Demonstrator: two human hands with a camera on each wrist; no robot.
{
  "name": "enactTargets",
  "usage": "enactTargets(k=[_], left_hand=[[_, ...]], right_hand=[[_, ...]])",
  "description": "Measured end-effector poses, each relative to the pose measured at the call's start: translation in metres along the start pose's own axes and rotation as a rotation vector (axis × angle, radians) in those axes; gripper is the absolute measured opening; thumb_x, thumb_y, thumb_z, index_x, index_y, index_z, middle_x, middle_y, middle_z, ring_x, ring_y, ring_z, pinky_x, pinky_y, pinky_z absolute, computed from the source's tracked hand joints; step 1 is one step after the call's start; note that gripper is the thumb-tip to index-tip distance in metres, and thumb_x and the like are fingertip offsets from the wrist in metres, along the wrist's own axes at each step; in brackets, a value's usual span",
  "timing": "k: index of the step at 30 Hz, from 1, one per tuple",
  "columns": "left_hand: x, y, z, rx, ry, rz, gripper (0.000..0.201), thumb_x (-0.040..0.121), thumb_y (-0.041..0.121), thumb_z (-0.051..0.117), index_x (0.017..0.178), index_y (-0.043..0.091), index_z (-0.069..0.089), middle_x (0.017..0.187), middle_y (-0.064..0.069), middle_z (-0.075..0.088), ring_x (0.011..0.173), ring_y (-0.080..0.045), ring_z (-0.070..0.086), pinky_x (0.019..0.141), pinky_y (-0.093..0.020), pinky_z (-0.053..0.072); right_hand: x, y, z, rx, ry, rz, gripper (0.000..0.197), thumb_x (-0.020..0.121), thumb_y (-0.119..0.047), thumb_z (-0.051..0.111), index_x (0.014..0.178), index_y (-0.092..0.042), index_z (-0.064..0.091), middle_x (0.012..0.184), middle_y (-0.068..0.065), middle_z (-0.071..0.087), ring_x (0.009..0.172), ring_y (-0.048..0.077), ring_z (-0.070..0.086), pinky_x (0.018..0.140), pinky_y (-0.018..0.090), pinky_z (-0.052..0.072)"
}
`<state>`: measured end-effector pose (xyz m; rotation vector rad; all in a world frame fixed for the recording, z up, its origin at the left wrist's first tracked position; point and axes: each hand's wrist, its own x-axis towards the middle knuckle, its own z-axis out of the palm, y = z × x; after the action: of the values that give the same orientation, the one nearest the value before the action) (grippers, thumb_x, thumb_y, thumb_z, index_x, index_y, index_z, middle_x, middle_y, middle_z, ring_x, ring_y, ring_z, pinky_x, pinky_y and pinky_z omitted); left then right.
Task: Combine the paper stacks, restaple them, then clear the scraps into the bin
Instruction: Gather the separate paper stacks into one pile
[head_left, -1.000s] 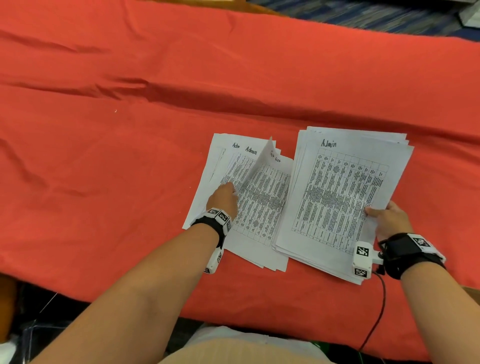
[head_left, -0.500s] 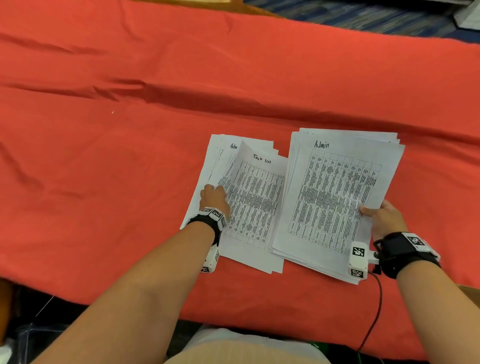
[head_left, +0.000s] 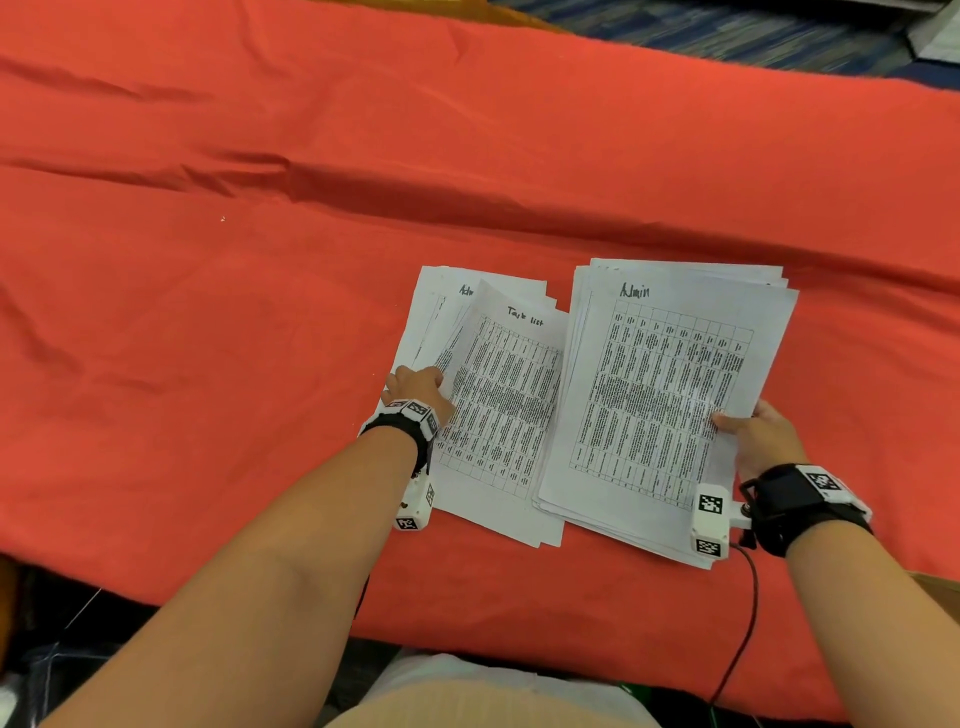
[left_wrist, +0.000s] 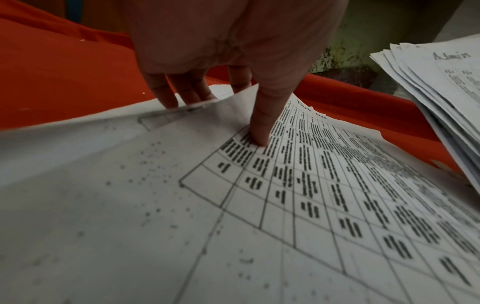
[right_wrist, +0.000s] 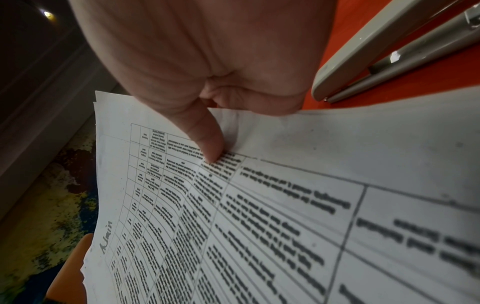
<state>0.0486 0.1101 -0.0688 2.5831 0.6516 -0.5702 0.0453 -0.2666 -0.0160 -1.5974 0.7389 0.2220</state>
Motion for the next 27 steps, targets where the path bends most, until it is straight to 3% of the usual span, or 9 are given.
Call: enactTargets(k=[5, 8, 10, 13, 17, 20, 22, 25, 27], left_hand=[[-0.009, 0.003, 0.008, -0.134, 0.036, 0.141, 0.021, 0.082, -0.002, 0.052, 0.093, 0.016, 0.05, 0.113, -0.011, 0.044, 0.076, -0.022, 0.049, 0.067, -0.03, 0.046], [-0.015, 0.008, 0.005, -0.293, 0.025, 0.177, 0.022, 0.085, -0.006, 0.042, 0.092, 0.014, 0.045, 0.089, -0.007, 0.051, 0.064, -0.022, 0.047, 0.056, -0.029, 0.044], [-0.019, 0.012, 0.001, -0.434, 0.014, 0.17, 0.025, 0.085, -0.008, 0.037, 0.092, 0.015, 0.044, 0.076, -0.002, 0.047, 0.059, -0.02, 0.044, 0.051, -0.025, 0.041], [-0.022, 0.021, -0.004, -0.606, 0.017, 0.215, 0.025, 0.084, -0.01, 0.039, 0.09, 0.013, 0.048, 0.077, -0.005, 0.046, 0.063, -0.019, 0.041, 0.054, -0.028, 0.037], [-0.035, 0.04, -0.011, -0.796, -0.033, 0.26, 0.026, 0.085, -0.008, 0.05, 0.097, 0.015, 0.053, 0.096, -0.006, 0.061, 0.076, -0.021, 0.056, 0.063, -0.032, 0.05], [-0.042, 0.055, -0.01, -0.901, -0.085, 0.254, 0.031, 0.084, -0.007, 0.057, 0.107, 0.013, 0.055, 0.103, -0.002, 0.063, 0.089, -0.019, 0.061, 0.067, -0.023, 0.049], [-0.047, 0.065, -0.008, -0.935, -0.12, 0.253, 0.032, 0.085, -0.005, 0.058, 0.111, 0.012, 0.056, 0.108, -0.004, 0.065, 0.095, -0.022, 0.062, 0.075, -0.027, 0.052], [-0.054, 0.073, -0.004, -0.979, -0.169, 0.247, 0.032, 0.087, -0.001, 0.058, 0.117, 0.01, 0.055, 0.114, -0.006, 0.065, 0.101, -0.024, 0.062, 0.089, -0.037, 0.053], [-0.06, 0.075, -0.004, -1.037, -0.219, 0.231, 0.033, 0.09, -0.001, 0.054, 0.121, 0.007, 0.052, 0.114, -0.007, 0.063, 0.096, -0.022, 0.061, 0.083, -0.034, 0.055]], right_hand=[[0.003, -0.001, 0.002, 0.008, 0.006, 0.014, 0.046, 0.089, 0.009, 0.053, 0.132, -0.008, 0.054, 0.125, 0.016, 0.062, 0.087, 0.02, 0.064, 0.073, 0.034, 0.055], [-0.002, -0.006, 0.004, 0.002, -0.002, 0.008, 0.044, 0.09, 0.009, 0.052, 0.131, -0.008, 0.054, 0.115, 0.013, 0.062, 0.083, 0.017, 0.063, 0.06, 0.025, 0.059], [0.0, -0.007, 0.005, 0.001, -0.008, 0.003, 0.045, 0.089, 0.009, 0.052, 0.131, -0.007, 0.054, 0.116, 0.013, 0.062, 0.086, 0.021, 0.064, 0.071, 0.033, 0.059], [0.004, -0.011, 0.007, 0.035, -0.017, 0.014, 0.044, 0.088, 0.009, 0.052, 0.129, -0.008, 0.055, 0.121, 0.014, 0.064, 0.1, 0.03, 0.064, 0.093, 0.045, 0.051], [0.004, -0.018, 0.017, 0.117, -0.082, 0.003, 0.038, 0.089, 0.01, 0.05, 0.125, -0.002, 0.056, 0.111, 0.011, 0.065, 0.091, 0.02, 0.065, 0.076, 0.03, 0.058], [0.007, -0.019, 0.027, 0.087, -0.138, 0.01, 0.023, 0.089, 0.005, 0.053, 0.099, -0.013, 0.063, 0.125, 0.018, 0.061, 0.091, 0.024, 0.063, 0.1, 0.046, 0.047], [0.01, -0.017, 0.031, 0.008, -0.138, 0.047, 0.014, 0.089, -0.004, 0.057, 0.09, -0.018, 0.058, 0.136, 0.024, 0.053, 0.081, 0.02, 0.059, 0.101, 0.048, 0.044], [0.014, -0.012, 0.035, -0.02, -0.125, 0.089, 0.016, 0.089, -0.009, 0.059, 0.104, -0.014, 0.058, 0.14, 0.025, 0.049, 0.075, 0.017, 0.056, 0.099, 0.044, 0.043], [0.015, -0.009, 0.036, -0.064, -0.117, 0.09, 0.031, 0.091, -0.01, 0.058, 0.121, -0.004, 0.056, 0.14, 0.025, 0.049, 0.078, 0.019, 0.056, 0.095, 0.039, 0.042]])
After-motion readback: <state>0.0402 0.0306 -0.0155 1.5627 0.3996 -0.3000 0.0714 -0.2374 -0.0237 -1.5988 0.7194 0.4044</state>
